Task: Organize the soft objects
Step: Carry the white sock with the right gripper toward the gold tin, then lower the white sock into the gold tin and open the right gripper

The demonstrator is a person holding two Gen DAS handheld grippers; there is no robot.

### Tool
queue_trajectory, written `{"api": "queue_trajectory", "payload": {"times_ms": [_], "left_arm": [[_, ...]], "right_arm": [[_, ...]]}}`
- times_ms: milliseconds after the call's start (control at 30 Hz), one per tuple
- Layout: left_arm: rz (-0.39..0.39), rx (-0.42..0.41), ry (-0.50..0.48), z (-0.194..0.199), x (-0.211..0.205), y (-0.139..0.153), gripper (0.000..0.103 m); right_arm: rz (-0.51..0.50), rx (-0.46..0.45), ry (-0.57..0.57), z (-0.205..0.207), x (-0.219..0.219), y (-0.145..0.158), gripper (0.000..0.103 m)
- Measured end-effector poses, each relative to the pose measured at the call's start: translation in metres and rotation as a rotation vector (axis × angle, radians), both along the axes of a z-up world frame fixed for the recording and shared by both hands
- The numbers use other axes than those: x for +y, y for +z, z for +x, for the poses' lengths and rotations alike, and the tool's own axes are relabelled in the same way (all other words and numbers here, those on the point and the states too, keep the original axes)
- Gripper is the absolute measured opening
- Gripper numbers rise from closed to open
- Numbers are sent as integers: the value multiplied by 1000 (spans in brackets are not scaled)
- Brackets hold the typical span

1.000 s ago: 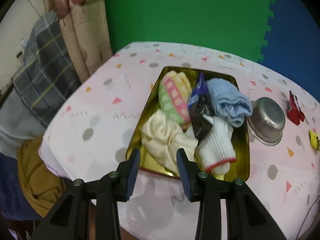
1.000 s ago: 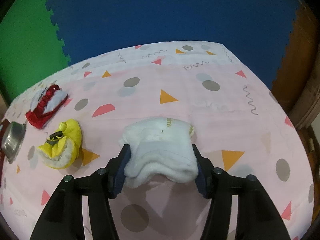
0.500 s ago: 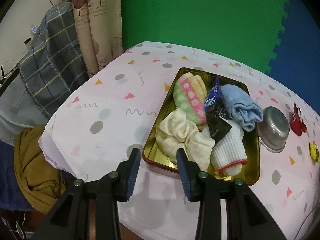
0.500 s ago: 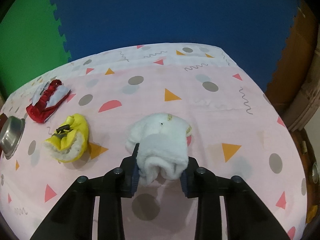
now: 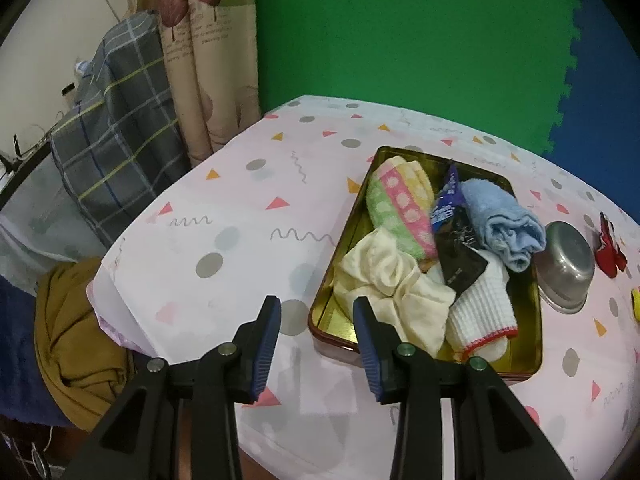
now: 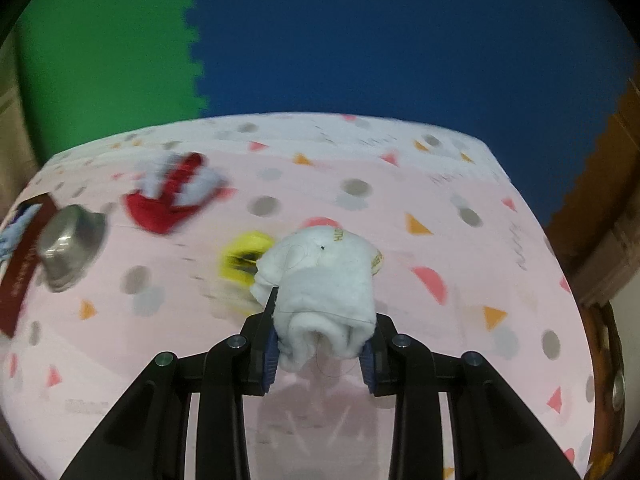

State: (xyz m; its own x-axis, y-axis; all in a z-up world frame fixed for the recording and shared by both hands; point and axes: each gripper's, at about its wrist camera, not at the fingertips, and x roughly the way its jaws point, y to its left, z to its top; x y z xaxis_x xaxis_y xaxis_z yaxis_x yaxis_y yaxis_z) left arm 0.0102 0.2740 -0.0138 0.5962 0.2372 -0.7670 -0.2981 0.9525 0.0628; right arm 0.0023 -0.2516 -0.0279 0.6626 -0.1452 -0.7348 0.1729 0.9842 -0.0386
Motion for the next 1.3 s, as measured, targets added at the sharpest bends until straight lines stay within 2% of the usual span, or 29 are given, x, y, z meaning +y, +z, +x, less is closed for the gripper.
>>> {"api": "queue_trajectory", "payload": {"times_ms": [300,500,867,1100,1300], "left_arm": [[-44,-47,100,-7,23,4,38],[-72,-29,149,-6,35,-2,38],[-98,-28,176,-7,41,-4,38],[-120,-20,183,-6,45,-8,38],[-108,-22,176,-6,42,-7,38]], "right_arm": [[27,-33,217,15,90,28,30],[44,-33,385,22,165,32,30],[100,-32,649,30,294,35,30],[96,7,748,36,352,22,30],[112,44,764,51,378,10,30]]}}
